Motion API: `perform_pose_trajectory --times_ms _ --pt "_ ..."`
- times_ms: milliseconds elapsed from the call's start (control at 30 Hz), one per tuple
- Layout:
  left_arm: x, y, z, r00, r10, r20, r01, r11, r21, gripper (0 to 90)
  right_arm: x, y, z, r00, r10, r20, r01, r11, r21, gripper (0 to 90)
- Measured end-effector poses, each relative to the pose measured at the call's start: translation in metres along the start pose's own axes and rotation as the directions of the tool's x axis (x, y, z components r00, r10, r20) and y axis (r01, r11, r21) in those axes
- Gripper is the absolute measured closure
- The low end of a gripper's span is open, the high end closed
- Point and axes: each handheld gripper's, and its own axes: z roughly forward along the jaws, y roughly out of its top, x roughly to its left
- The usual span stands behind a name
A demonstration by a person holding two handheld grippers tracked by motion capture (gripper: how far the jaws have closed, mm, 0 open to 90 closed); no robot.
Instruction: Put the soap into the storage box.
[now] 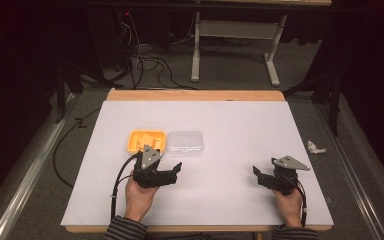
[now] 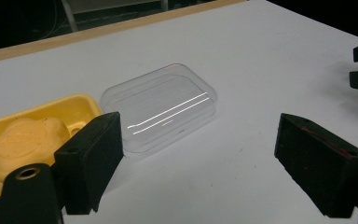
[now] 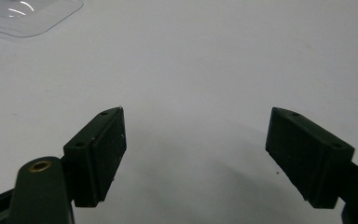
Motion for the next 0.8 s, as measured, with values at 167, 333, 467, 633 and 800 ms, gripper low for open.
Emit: perform_pose_trajectory --times_ms 167,333,467,633,800 --pt "-0.004 -0.003 0.001 0.9997 -0.013 0.02 0.012 0.9996 0.024 15.6 0.0 0.0 0.001 1.0 -0.003 0.003 0.003 1.0 0.007 20.2" --pt "-0.008 -0.005 0.001 0.9992 -0.018 0.036 0.017 0.9992 0.036 15.5 0.0 0.0 0.001 1.0 -0.002 0.001 0.002 1.0 0.012 20.2" --pt "-0.01 -0.01 0.003 0.9992 -0.009 0.04 0.007 0.9982 0.06 15.4 0.001 0.0 0.001 1.0 -0.005 0.0 0.005 1.0 0.011 20.2" --pt "-0.014 -0.014 0.004 0.9989 -0.007 0.047 0.003 0.9972 0.074 15.4 0.001 0.001 0.001 1.0 -0.005 0.0 0.005 1.0 0.015 20.2" --pt "-0.015 -0.018 0.006 0.9987 -0.014 0.05 0.009 0.9958 0.091 15.2 0.001 0.0 0.001 1.0 -0.004 -0.001 0.004 1.0 0.015 20.2"
